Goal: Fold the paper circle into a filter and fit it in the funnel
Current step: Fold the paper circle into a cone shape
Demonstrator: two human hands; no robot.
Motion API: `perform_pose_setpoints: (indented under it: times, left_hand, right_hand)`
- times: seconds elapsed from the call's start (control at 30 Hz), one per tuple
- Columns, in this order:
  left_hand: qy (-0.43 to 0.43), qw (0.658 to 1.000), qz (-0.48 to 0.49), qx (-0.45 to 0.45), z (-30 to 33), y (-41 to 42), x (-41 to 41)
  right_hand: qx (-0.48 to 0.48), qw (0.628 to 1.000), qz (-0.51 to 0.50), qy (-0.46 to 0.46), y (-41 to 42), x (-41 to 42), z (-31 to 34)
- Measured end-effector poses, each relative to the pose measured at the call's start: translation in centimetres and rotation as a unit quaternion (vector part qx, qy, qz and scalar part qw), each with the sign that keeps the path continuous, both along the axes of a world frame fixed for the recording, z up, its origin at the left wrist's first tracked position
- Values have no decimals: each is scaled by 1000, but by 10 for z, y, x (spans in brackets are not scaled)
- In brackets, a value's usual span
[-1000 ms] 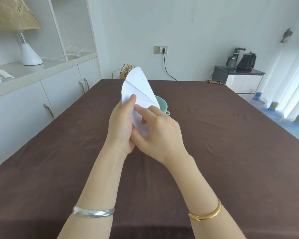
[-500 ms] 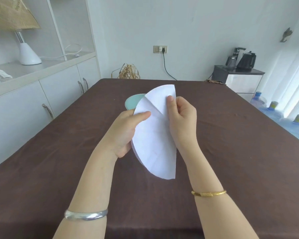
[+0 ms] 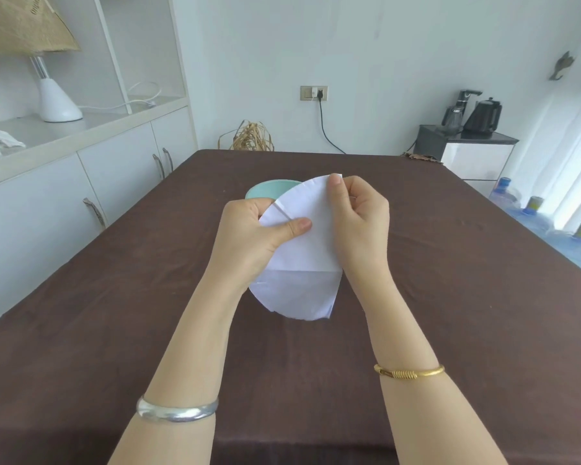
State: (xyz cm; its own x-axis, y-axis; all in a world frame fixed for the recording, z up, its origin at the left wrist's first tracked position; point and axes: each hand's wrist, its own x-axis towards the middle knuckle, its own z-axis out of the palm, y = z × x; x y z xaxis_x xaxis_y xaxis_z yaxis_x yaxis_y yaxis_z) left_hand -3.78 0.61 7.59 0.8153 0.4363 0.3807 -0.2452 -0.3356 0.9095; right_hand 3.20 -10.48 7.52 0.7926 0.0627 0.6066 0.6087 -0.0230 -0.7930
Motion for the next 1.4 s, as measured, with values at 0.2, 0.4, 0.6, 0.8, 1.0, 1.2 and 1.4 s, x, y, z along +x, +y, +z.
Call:
perform_pose_setpoints:
  times: [0.2, 0.4, 0.6, 0.8, 1.0, 1.2, 1.4]
  left_hand:
    - [-9, 999, -34, 4, -4, 0, -2]
    - [-89, 985, 80, 125, -8, -3, -2]
    - [-135, 965, 161, 160, -8, 0, 0]
    - [-140, 963, 185, 139, -12, 3, 2]
    - [-148, 959, 196, 141, -10, 6, 3]
    - [-151, 953, 220, 141, -8, 13, 4]
    - [-130, 966, 197, 110, -9, 14, 9]
  right_hand:
    - [28, 998, -42, -35, -1, -2, 5]
    - [10, 999, -1, 33, -2, -1, 4]
    - [-75, 996, 0, 50, 5, -14, -14]
    - [-62, 997, 10, 51, 8, -19, -22]
    - [-49, 998, 0, 49, 13, -25, -36]
    - [-76, 995, 27, 63, 14, -28, -44]
    - [-34, 994, 75, 79, 8, -29, -41]
